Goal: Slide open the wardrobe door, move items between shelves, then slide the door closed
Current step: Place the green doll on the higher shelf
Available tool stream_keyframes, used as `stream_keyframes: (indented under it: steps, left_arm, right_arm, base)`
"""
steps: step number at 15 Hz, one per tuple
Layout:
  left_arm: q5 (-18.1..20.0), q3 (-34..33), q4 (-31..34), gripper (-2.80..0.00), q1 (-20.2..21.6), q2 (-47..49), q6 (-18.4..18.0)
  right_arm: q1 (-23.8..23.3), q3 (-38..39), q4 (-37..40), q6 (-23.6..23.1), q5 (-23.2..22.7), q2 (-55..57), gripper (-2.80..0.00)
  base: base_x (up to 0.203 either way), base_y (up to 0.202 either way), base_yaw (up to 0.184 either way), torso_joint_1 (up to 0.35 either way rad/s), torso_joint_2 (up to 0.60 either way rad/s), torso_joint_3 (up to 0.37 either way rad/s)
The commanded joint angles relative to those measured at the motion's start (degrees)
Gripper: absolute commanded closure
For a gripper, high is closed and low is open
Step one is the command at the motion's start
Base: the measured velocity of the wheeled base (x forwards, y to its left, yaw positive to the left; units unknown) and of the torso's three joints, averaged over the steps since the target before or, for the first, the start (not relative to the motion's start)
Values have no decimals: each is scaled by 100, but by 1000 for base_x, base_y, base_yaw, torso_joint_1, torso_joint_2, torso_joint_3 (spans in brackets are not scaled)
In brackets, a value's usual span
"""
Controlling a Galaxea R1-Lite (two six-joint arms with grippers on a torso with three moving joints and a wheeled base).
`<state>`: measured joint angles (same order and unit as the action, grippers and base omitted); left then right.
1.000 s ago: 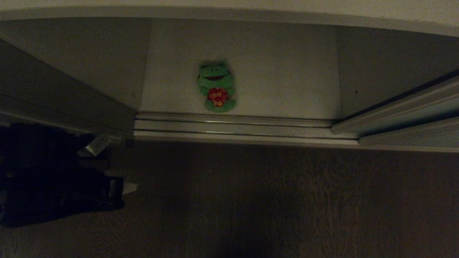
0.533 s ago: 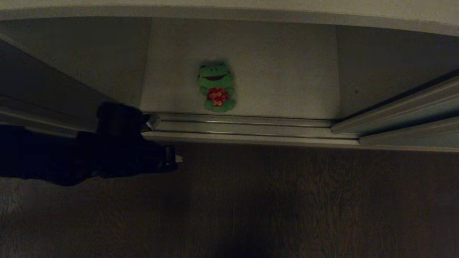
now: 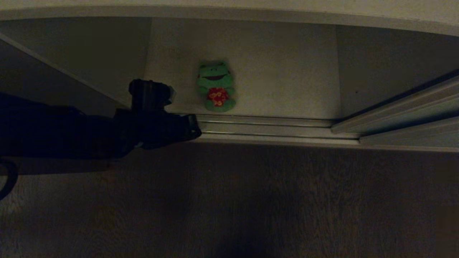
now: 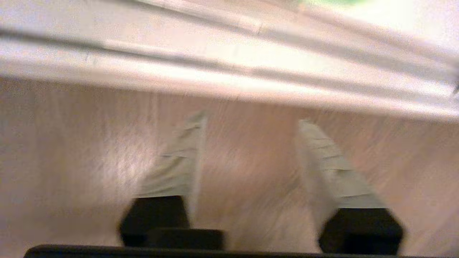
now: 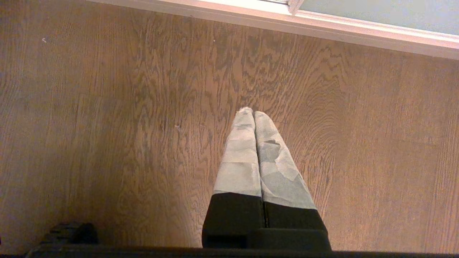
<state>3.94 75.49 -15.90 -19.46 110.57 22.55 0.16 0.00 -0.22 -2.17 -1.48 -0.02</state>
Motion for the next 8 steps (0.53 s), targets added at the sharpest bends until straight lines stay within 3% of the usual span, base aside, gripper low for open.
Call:
stream_keyframes:
  steps: [1,4,8]
  left_arm:
    - [2,325,-24,-280,-8,176,216]
    - [-4,494,-632,-280,-52,441,257]
    - [-14,507,-1646,-280,-122,865,17]
  right_arm:
    - [2,0,-4,-3,-2,-15,0]
    - [2,0,-4,-3,-2,-15,0]
    - [2,0,-4,-3,-2,-15,0]
  base:
    - [0,0,0,0,0,0]
    - [0,0,0,0,0,0]
    - [0,0,0,0,0,0]
